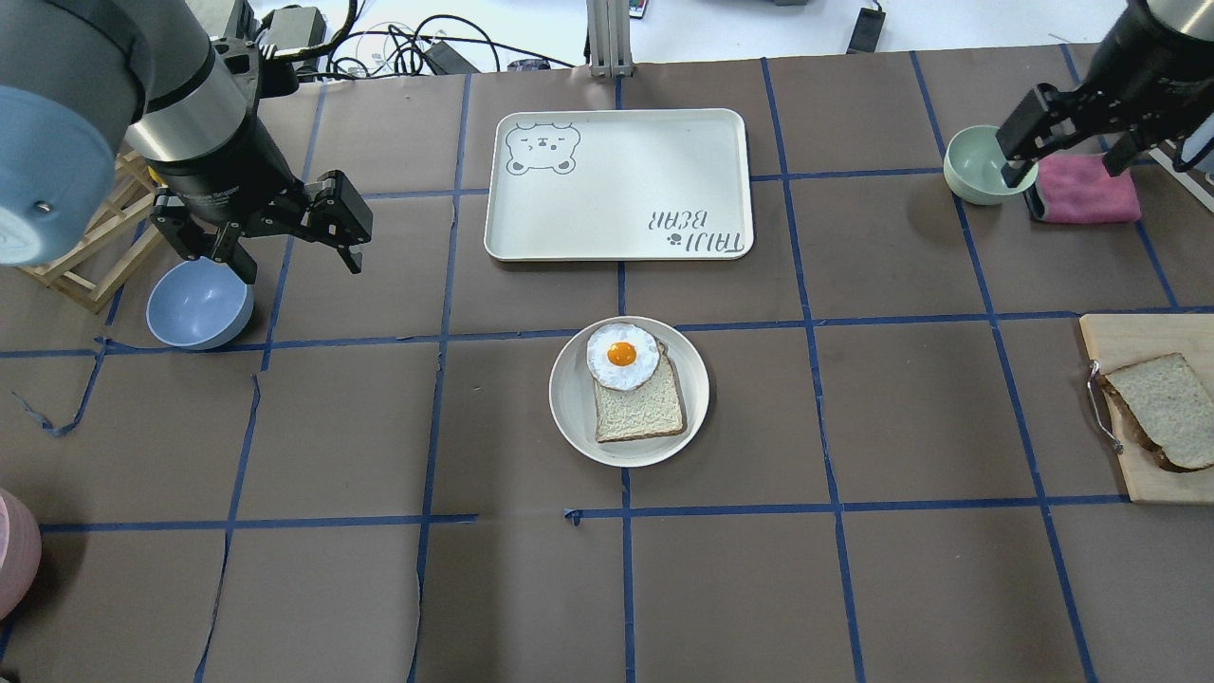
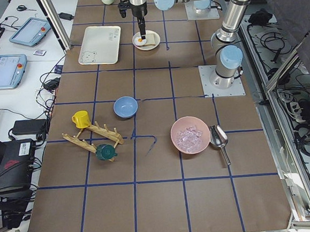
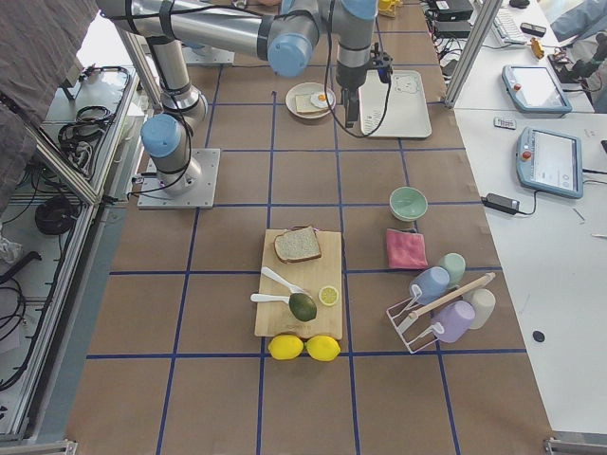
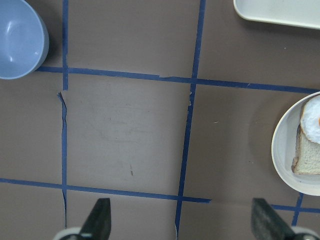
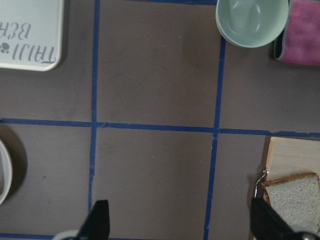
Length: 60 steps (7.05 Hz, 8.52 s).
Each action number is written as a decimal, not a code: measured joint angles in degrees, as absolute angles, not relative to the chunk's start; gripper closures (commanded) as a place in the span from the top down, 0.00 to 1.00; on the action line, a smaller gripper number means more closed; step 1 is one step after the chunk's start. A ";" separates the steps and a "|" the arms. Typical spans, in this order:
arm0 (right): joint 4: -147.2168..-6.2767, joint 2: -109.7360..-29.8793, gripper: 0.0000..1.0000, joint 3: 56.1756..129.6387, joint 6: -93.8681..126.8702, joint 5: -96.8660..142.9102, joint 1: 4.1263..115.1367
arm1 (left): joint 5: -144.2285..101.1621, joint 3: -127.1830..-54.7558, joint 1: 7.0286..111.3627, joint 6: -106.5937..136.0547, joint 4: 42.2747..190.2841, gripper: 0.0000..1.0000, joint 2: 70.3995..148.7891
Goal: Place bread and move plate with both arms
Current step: 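Lower the right gripper and grasp the bread slice's edge, then lift the bread slice off the board with the right gripper, then carry the bread over the plate and lay it on the egg, then open the right gripper and raise it away from the plate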
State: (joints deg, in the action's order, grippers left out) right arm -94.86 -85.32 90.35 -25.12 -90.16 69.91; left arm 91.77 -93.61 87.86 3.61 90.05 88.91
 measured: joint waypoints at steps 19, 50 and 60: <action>-109.51 -64.83 0.32 100.15 -58.07 -87.74 38.73 | 91.00 -92.59 88.09 3.36 88.72 1.00 87.11; -131.59 -75.00 1.00 116.14 -4.86 -59.92 96.69 | 91.03 -93.97 88.07 3.60 95.72 1.00 85.04; -85.87 -81.12 1.00 80.74 2.17 -91.44 92.40 | 83.94 -96.53 87.76 8.67 90.02 1.00 88.92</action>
State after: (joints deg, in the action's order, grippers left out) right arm -85.87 -81.12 80.74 2.17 -91.44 92.40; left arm 83.94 -96.53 87.76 8.67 90.02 88.92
